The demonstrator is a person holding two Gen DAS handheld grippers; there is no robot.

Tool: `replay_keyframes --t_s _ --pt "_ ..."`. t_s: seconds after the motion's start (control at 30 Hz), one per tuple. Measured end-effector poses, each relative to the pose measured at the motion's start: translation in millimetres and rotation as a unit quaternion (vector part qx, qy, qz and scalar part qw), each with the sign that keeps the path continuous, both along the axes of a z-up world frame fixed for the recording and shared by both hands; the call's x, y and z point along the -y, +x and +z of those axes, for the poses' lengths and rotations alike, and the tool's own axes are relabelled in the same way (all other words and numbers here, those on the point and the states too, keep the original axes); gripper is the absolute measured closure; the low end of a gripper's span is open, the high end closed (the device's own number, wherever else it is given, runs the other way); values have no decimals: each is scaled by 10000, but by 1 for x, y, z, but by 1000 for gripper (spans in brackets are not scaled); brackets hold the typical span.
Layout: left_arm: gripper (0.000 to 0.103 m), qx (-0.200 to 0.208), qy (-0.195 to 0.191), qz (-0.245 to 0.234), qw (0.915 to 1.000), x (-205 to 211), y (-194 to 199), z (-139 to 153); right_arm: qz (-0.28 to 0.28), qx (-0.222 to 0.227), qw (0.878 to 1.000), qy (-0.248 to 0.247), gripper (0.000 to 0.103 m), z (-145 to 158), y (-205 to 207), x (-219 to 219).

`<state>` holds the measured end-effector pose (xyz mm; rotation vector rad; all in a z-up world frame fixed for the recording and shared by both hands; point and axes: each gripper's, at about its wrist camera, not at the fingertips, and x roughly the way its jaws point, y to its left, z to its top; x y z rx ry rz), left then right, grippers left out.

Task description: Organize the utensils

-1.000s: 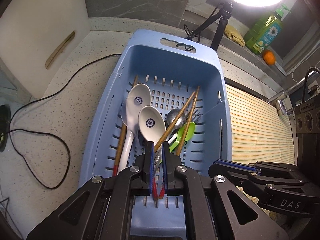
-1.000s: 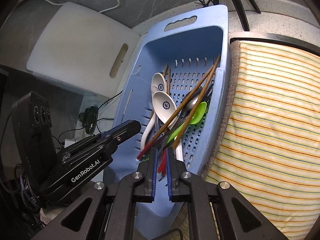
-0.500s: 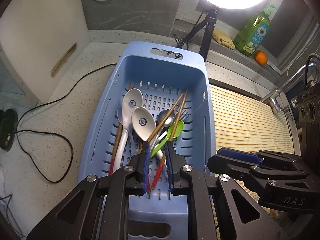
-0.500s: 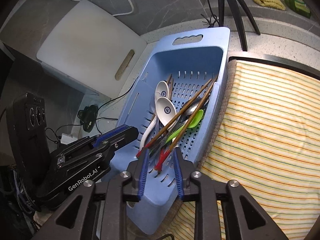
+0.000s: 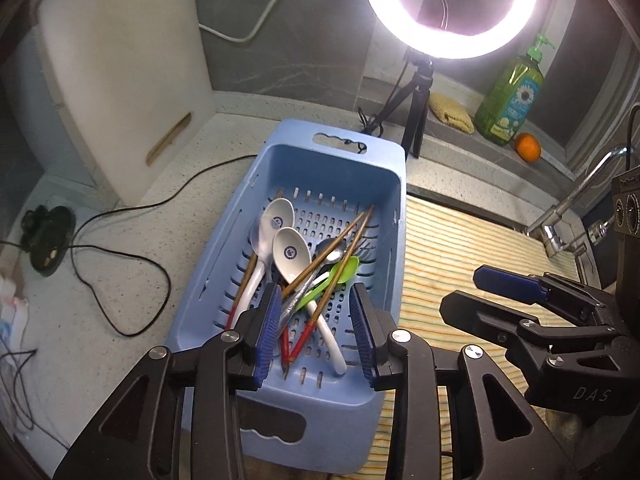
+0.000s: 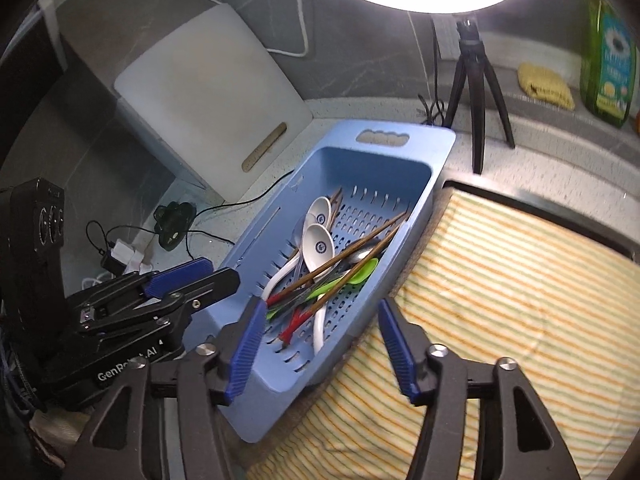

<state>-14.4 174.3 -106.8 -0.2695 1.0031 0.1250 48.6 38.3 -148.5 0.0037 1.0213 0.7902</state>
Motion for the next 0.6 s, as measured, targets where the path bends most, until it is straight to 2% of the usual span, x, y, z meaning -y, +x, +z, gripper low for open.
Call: replay_keyframes --t_s 0.13,0.23,0.33,0.43,0.5,0.6 --pt "69 155 -6 295 9994 9 -12 11 181 325 9993 -71 41 13 -5 11" --pt "56 217 -38 506 9985 16 -21 16 242 547 9982 -61 35 22 -9 20" --pt "54 253 108 611 9978 26 -27 20 290 702 9971 -8 32 29 -12 29" --pt "53 279 181 698 9970 33 -32 25 328 800 9963 2 30 32 -14 36" --pt "46 282 198 750 9966 38 -36 28 344 807 9961 30 29 34 -13 41" --pt "44 322 294 838 9955 44 -39 34 315 825 9961 66 26 36 -12 48"
